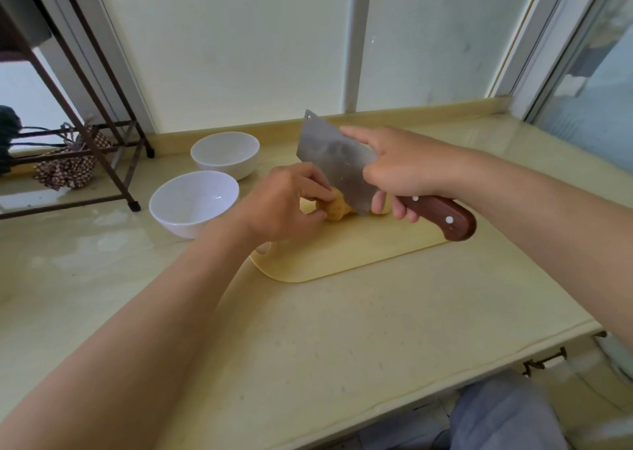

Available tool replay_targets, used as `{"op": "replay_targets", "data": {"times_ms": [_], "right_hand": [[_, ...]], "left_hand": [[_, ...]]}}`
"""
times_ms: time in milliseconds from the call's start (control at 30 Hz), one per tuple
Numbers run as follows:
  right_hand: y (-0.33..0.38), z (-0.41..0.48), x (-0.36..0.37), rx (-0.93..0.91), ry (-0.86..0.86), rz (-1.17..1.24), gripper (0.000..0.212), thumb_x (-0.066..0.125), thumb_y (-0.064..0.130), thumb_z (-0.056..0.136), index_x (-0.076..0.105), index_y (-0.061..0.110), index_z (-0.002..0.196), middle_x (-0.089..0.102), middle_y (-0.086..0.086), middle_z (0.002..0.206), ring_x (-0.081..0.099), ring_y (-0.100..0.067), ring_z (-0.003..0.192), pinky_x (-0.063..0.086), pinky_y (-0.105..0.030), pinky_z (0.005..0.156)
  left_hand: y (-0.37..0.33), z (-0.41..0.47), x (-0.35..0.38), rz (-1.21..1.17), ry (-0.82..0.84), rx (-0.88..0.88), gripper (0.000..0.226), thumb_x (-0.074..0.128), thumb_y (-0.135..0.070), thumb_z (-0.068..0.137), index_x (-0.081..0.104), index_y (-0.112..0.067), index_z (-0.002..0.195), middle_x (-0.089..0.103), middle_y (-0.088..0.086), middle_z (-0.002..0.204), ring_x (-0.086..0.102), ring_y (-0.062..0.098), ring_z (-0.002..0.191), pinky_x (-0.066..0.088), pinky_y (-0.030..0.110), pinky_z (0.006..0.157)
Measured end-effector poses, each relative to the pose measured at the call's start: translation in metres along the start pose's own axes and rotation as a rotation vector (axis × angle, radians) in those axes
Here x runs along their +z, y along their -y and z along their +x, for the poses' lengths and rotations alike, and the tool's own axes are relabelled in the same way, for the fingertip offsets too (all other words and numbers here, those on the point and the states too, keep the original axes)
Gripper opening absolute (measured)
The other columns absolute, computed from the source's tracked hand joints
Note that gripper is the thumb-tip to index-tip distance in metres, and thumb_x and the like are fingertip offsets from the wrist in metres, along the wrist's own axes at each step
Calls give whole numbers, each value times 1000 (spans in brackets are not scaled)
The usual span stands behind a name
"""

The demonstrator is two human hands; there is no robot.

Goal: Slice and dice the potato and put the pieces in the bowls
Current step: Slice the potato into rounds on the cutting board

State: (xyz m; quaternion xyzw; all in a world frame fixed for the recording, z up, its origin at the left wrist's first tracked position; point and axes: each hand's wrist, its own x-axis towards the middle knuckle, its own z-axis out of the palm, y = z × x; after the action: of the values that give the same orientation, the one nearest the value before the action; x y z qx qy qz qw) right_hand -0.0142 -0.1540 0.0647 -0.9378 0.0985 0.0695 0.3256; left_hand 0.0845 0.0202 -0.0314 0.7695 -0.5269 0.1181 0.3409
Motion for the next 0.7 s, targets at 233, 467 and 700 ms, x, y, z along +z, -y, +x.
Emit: {"op": "replay_targets", "data": {"times_ms": [233, 467, 700], "right_hand": [[8, -13, -8, -26, -18, -29, 88, 34, -3, 96, 14, 55, 160, 74, -19, 77, 60, -19, 40, 54, -32, 44], [12, -16, -5, -26, -13, -37, 89, 34, -2, 95, 14, 56, 159, 73, -20, 77, 62, -20, 41, 54, -32, 45], [10, -17, -3, -4, -3, -39, 89, 32, -3, 95, 12, 54, 160, 71, -19, 75, 59, -19, 37, 52, -31, 44]], "left_hand": [[3, 0, 0, 1, -8, 18, 24, 75, -5, 71, 78, -8, 95, 69, 6, 91, 68, 21, 74, 57, 41, 70], [4, 0, -2, 4, -15, 10, 20, 79, -3, 70, 79, -7, 90, 68, 7, 85, 68, 20, 70, 58, 40, 68], [5, 1, -1, -23, 3, -26, 17, 75, -7, 71, 79, -7, 88, 67, 8, 84, 68, 21, 71, 59, 41, 69]]}}
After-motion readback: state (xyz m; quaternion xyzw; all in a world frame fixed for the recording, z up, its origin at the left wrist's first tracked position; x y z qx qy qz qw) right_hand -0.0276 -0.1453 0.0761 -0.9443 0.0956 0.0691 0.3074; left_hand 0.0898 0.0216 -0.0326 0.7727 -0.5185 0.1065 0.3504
